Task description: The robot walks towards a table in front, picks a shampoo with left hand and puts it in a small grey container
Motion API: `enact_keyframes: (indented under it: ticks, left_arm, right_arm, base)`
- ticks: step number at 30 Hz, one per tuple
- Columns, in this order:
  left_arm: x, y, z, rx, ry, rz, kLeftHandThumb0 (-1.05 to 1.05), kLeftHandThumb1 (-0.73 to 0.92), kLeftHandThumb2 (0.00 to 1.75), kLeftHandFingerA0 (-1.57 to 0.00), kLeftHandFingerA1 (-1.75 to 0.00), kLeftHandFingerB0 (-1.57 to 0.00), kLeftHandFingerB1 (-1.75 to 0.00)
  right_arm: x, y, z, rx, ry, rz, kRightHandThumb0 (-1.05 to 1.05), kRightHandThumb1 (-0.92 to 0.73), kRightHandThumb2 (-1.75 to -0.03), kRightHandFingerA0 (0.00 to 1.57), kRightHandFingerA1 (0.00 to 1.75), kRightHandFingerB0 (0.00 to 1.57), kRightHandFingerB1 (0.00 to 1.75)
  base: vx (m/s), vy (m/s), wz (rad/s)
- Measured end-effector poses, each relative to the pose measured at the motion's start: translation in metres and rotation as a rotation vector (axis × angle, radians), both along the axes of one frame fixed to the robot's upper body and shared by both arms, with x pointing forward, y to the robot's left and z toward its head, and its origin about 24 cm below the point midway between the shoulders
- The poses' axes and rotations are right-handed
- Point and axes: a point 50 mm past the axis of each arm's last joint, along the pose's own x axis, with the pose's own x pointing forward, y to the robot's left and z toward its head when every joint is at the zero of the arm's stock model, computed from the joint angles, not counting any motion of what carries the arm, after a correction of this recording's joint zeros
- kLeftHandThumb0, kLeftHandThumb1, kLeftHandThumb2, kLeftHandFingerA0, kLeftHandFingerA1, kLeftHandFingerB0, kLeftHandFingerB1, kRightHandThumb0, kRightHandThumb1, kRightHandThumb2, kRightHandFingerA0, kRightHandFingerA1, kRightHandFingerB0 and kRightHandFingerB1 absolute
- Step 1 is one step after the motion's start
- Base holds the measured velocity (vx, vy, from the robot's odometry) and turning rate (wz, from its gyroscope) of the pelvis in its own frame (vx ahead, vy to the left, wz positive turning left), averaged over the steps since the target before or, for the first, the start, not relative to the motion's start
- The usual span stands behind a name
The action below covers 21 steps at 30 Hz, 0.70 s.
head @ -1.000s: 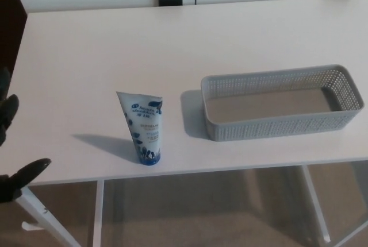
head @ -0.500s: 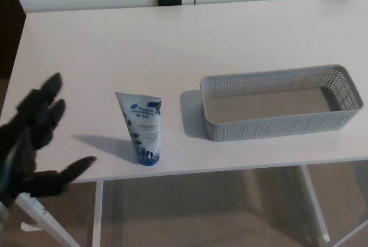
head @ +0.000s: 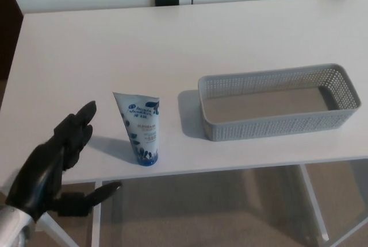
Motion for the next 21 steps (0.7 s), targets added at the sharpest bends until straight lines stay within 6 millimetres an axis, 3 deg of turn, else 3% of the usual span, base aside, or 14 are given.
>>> enact_keyframes:
  ticks: [9, 13, 21]
  left_arm:
    - [0.0, -0.002, -0.009, -0.034, 0.041, 0.03, -0.61, 0.37, 0.71, 0.0, -0.12, 0.0, 0.0]
    - [0.0, -0.004, -0.011, -0.043, 0.053, 0.045, -0.56, 0.34, 0.7, 0.0, -0.22, 0.0, -0.08]
    - [0.005, -0.011, -0.011, -0.036, 0.075, 0.115, -0.47, 0.3, 0.7, -0.01, -0.37, 0.0, -0.19]
  right_arm:
    - [-0.001, 0.001, -0.001, 0.0, 0.011, 0.005, -0.38, -0.72, -0.61, 0.63, 0.5, 0.51, 0.41]
    - [-0.002, 0.001, -0.001, -0.001, 0.014, 0.007, -0.38, -0.72, -0.61, 0.61, 0.49, 0.44, 0.38]
    - [-0.004, 0.001, -0.002, -0.003, 0.021, 0.006, -0.38, -0.72, -0.61, 0.63, 0.52, 0.49, 0.41]
  base:
    - [0.0, 0.0, 0.0]
    - [0.0, 0.0, 0.0]
    - [0.0, 0.0, 0.0]
